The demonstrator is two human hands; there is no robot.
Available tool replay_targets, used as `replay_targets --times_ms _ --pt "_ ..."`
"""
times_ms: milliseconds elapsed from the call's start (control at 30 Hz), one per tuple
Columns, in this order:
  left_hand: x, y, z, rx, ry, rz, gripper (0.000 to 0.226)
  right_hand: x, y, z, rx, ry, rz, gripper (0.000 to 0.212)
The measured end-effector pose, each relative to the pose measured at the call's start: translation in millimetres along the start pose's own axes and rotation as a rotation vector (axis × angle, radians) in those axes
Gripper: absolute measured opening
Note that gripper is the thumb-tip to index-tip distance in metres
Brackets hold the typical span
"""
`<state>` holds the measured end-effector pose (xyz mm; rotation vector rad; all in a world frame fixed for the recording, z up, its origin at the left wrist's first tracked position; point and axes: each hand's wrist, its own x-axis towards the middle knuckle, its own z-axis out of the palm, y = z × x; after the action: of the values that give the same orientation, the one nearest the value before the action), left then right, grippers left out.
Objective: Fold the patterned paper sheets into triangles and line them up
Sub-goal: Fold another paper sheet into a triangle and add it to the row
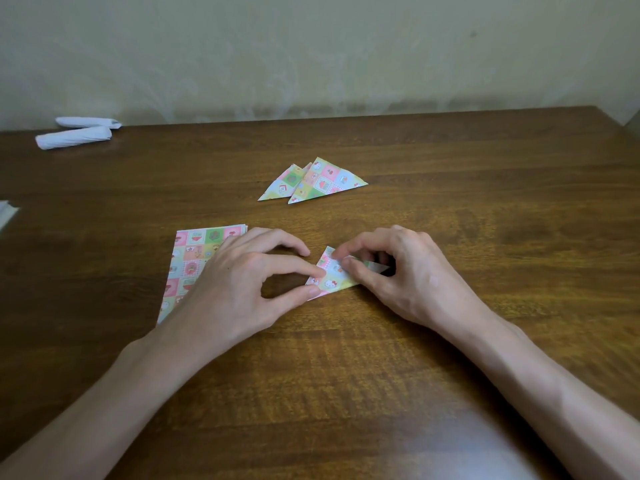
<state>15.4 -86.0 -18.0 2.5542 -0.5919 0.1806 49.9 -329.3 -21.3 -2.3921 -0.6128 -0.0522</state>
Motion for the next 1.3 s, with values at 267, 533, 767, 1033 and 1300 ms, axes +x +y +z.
replay_targets --times_ms 267,533,767,1033,1300 --pt "3 -6 -5 0.068 -0.055 0.016 0.030 0 -3 3 -0.039 0.008 0.043 0.016" --pt "7 -6 -15 0.041 -0.180 -0.010 0.030 -2 -12 8 -0.075 0.070 0.057 0.036" --pt "8 -7 -16 0.071 -0.185 0.008 0.036 -3 -14 20 -0.180 0.092 0.021 0.051" --pt "8 -10 -21 0.082 -0.249 0.013 0.032 -4 -14 24 -0.238 0.105 0.021 0.056" --pt "6 -11 -23 0.085 -0.276 0.007 0.041 -5 -13 27 -0.250 0.104 0.016 0.056"
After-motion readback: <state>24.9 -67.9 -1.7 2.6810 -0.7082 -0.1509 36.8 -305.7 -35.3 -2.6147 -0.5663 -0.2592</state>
